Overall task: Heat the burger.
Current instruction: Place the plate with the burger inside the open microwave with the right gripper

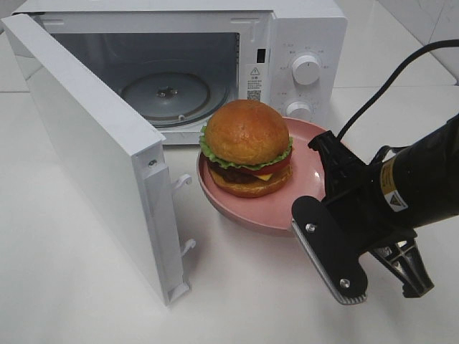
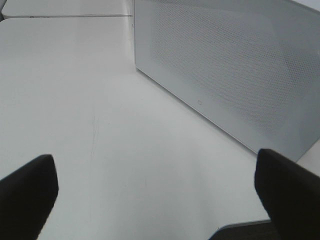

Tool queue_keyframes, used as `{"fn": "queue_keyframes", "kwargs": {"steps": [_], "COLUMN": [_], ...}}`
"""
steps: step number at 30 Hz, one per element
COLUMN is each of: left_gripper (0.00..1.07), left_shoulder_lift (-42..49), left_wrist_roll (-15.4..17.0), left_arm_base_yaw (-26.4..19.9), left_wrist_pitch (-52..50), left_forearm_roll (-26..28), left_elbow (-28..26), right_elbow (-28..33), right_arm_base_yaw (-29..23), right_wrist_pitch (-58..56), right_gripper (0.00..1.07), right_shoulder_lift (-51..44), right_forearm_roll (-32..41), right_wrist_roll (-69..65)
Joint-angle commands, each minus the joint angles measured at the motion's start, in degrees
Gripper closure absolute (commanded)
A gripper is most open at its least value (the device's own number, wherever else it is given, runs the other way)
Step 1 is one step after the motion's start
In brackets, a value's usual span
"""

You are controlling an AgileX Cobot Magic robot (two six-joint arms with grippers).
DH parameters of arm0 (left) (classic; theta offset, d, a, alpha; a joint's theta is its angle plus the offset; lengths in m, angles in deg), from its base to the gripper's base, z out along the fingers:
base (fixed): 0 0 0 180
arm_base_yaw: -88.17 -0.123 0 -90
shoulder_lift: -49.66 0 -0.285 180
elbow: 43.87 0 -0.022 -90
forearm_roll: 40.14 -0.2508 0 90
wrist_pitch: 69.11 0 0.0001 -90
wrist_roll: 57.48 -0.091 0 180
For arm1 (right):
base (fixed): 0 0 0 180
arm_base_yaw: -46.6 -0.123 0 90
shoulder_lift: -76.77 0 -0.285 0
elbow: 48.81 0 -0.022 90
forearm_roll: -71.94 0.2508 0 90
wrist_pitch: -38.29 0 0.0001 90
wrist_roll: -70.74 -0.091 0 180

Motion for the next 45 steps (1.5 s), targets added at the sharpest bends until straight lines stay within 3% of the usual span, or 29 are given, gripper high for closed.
{"fn": "queue_keyframes", "kwargs": {"steps": [1,2,4,6,11,27,45], "left_gripper": [0.07,0.07,0.07,0.07,0.07,0.07,0.07], "left_shoulder_lift": [0.74,0.74,0.74,0.74,0.74,0.74,0.74], "left_wrist_roll": [0.06,0.06,0.06,0.06,0.06,0.06,0.06], "left_arm_base_yaw": [0.29,0.29,0.29,0.29,0.29,0.29,0.29], "left_wrist_pitch": [-0.92,-0.92,-0.92,-0.92,-0.92,-0.92,-0.92], "left_forearm_roll": [0.4,0.4,0.4,0.4,0.4,0.4,0.29], "left_elbow": [0.06,0.06,0.06,0.06,0.06,0.06,0.06], "right_elbow": [-0.34,-0.97,-1.32,-3.09,-4.7,-13.41,-17.3], "right_arm_base_yaw": [2.18,3.72,4.64,7.56,9.74,9.97,7.28], "right_wrist_pitch": [3.72,3.67,3.67,4.01,4.01,3.61,7.1], "right_gripper": [1.07,1.07,1.07,1.07,1.07,1.07,1.07], "right_shoulder_lift": [-0.46,-0.29,-0.29,-0.29,-0.06,7.16,12.38], "right_forearm_roll": [3.95,8.25,10.14,18.16,22.8,23.38,21.72], "right_wrist_roll": [9.85,16.44,19.19,30.83,37.93,40.34,38.96]}}
